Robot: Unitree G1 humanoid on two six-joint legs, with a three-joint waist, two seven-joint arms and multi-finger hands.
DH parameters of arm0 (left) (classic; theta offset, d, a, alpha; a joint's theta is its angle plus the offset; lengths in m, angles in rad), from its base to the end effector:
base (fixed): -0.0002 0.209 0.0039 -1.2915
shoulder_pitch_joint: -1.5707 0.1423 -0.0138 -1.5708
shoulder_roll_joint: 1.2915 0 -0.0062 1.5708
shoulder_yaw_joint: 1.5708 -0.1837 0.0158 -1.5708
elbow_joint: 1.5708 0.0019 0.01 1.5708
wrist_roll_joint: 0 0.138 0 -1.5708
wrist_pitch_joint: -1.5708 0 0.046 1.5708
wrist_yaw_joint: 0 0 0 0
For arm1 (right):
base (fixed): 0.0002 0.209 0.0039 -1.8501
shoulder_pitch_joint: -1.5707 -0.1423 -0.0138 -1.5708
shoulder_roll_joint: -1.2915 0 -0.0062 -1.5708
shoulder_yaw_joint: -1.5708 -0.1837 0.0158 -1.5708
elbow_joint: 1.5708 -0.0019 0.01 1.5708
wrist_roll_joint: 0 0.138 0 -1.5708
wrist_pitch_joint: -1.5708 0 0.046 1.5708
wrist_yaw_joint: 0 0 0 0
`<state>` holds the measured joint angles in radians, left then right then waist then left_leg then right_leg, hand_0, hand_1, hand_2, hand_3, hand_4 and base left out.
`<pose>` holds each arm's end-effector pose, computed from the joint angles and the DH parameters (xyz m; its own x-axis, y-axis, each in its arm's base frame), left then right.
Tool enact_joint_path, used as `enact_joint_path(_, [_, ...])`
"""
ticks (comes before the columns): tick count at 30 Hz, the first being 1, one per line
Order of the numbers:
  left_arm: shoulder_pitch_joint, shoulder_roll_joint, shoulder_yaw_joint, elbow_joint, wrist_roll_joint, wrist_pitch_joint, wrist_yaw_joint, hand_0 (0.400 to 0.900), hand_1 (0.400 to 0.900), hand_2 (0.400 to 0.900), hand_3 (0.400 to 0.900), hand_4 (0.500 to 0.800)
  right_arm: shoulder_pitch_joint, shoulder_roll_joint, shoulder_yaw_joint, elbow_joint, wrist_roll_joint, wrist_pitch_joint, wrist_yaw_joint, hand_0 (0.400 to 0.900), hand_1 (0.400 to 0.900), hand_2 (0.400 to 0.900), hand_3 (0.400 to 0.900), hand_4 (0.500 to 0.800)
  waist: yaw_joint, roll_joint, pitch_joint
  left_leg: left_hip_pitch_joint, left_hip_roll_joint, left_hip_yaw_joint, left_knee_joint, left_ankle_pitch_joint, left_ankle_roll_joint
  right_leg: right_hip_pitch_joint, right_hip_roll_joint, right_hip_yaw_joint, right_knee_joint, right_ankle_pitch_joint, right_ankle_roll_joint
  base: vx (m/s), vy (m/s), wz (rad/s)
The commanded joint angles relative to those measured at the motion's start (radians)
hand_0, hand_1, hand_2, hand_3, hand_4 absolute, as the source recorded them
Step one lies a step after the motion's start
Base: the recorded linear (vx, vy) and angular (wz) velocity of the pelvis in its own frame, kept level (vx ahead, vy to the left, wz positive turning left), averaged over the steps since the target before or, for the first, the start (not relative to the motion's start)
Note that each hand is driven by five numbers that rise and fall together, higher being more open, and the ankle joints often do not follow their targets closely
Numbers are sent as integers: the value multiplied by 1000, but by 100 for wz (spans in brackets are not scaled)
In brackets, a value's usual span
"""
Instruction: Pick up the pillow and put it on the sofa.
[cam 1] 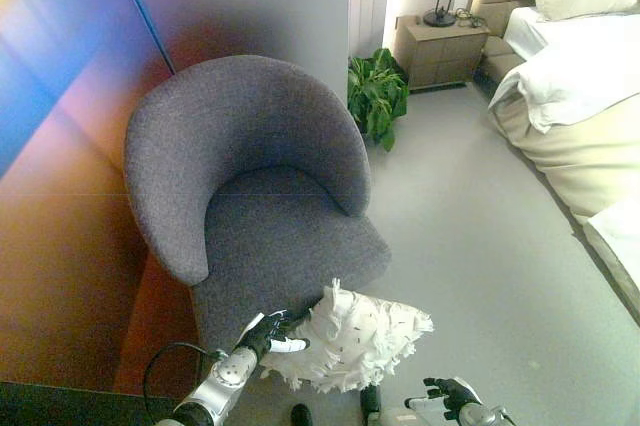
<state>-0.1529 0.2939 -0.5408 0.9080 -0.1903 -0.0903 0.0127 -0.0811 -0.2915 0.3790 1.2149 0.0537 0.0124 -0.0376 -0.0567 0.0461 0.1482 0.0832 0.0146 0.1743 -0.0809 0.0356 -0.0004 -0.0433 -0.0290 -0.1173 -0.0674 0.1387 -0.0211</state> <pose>0.1634 0.1781 -0.0794 0.7039 -0.1268 -0.6989 0.3802 0.8983 0.2200 0.0997 -0.2250 -0.1086 0.3998 -0.1767 -0.8994 -0.3076 0.8985 -0.3132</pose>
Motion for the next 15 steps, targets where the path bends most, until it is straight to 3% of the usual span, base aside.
enact_joint_path(1, [-134,4,6,25,58,-83,45,900,900,900,900,800,-52,-9,35,13,-25,-6,-16,900,900,900,900,800,-18,-14,38,-33,14,-12,51,-63,-12,30,-80,37,89,-140,140,0,0,0])
enact_joint_path(6, [-133,2,6,22,70,-103,70,900,900,900,900,800,-42,-8,33,13,-24,-9,-19,900,900,900,900,800,-19,-15,33,-31,13,-16,48,-62,-15,33,-79,35,84,-139,141,0,0,0])
enact_joint_path(13, [-135,4,-4,36,114,-94,101,900,900,900,900,800,-43,-7,35,17,-21,-12,-25,900,900,900,900,800,-22,-15,37,-37,15,-16,52,-61,-15,26,-82,36,92,-141,142,0,0,0])
enact_joint_path(15, [-142,8,-14,47,143,-96,139,900,900,900,900,800,-50,-9,40,12,-6,-19,-34,900,900,900,900,800,-26,-14,51,-44,16,-13,56,-60,-14,14,-86,40,106,-144,143,0,0,0])
